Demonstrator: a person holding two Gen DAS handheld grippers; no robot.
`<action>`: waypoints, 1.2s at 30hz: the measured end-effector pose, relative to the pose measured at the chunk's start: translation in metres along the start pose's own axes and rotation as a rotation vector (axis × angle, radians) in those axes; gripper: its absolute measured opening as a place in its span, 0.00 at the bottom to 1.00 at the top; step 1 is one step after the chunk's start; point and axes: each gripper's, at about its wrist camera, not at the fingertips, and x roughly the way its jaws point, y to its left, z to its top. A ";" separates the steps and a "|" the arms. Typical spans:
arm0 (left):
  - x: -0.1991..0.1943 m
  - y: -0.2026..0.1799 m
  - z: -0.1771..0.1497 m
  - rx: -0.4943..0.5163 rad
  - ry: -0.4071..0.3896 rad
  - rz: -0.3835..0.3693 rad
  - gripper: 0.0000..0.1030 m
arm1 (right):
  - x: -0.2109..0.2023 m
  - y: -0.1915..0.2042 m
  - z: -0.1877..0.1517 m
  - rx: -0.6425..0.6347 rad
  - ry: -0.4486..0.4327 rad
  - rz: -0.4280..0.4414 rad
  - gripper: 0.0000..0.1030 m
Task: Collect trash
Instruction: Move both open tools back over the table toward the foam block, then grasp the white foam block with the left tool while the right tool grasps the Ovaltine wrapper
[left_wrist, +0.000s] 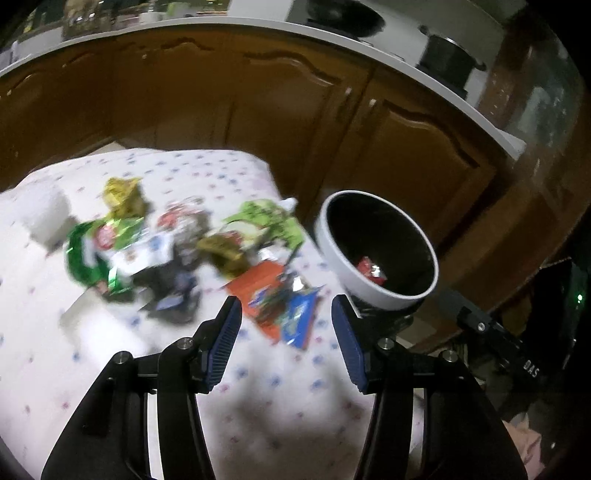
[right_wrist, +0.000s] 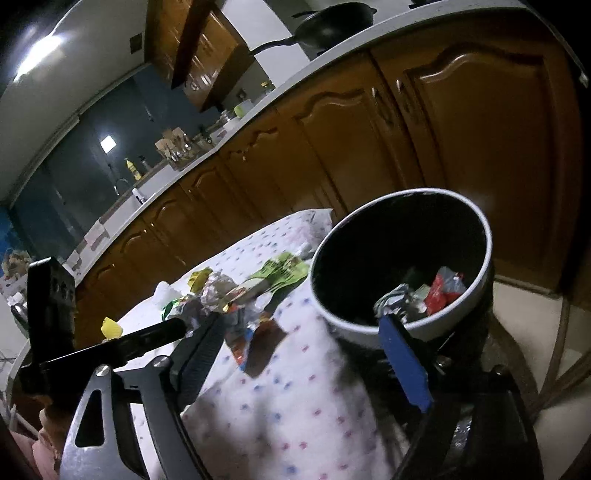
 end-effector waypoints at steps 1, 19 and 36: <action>-0.004 0.005 -0.004 -0.011 -0.002 0.007 0.49 | 0.000 0.003 -0.004 -0.005 0.004 0.002 0.88; -0.046 0.091 -0.041 -0.221 -0.035 0.126 0.62 | 0.026 0.050 -0.038 -0.055 0.111 0.054 0.88; -0.005 0.112 -0.030 -0.339 0.044 0.201 0.82 | 0.063 0.054 -0.045 0.006 0.181 0.095 0.86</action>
